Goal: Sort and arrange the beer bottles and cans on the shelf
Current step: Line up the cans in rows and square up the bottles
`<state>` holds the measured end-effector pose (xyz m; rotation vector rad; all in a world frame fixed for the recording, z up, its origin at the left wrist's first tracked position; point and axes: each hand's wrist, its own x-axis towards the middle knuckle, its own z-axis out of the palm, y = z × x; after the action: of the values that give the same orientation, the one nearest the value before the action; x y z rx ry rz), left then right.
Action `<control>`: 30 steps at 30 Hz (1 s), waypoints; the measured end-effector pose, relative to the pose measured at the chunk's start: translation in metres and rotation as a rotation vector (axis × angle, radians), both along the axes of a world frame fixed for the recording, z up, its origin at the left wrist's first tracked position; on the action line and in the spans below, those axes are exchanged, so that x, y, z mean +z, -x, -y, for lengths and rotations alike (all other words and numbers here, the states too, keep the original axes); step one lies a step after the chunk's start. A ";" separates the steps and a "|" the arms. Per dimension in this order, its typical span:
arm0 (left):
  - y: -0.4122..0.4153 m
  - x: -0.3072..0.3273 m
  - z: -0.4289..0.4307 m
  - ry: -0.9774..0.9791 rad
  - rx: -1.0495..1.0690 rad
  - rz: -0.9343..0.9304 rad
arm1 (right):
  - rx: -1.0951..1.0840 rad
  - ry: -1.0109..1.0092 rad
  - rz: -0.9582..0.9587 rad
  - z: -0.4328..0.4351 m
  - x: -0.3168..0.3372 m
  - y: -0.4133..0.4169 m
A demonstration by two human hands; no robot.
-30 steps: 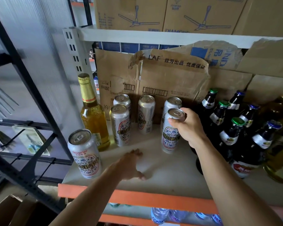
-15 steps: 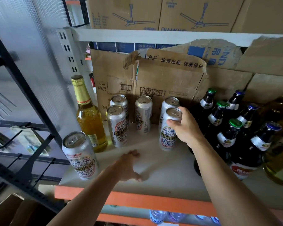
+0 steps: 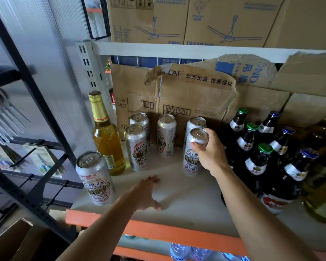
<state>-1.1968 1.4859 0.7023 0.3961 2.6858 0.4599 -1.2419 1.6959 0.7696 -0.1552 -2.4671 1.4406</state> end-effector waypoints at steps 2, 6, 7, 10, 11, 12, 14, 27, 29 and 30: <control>0.000 0.000 0.000 0.002 0.004 -0.003 | 0.001 -0.002 0.000 0.000 0.000 0.000; -0.001 -0.001 0.000 -0.003 0.028 0.023 | 0.029 0.012 0.023 -0.002 0.001 0.000; 0.000 -0.002 0.001 -0.011 0.041 0.022 | 0.034 0.009 0.025 -0.003 0.002 0.000; -0.001 -0.003 0.003 -0.025 0.048 0.015 | 0.049 -0.032 0.011 -0.004 0.003 -0.002; -0.002 -0.003 0.003 -0.028 0.049 0.017 | 0.042 -0.064 -0.006 -0.004 0.004 -0.004; -0.003 -0.004 0.003 -0.037 0.053 0.013 | 0.024 -0.095 -0.038 -0.003 0.005 -0.007; -0.004 -0.006 0.004 -0.063 0.076 -0.012 | -0.050 -0.122 -0.146 0.001 0.008 -0.017; -0.070 0.003 0.033 -0.289 0.163 -0.297 | 0.166 -0.008 -0.151 0.088 -0.002 -0.051; -0.076 0.007 0.041 -0.346 0.202 -0.317 | 0.263 -0.001 -0.108 0.102 -0.002 -0.052; -0.079 0.008 0.046 -0.371 0.226 -0.325 | 0.315 0.017 -0.088 0.110 -0.002 -0.051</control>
<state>-1.1182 1.4404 0.7099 0.2881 2.9720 1.0515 -1.1906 1.5858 0.7676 0.3001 -2.4894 1.5502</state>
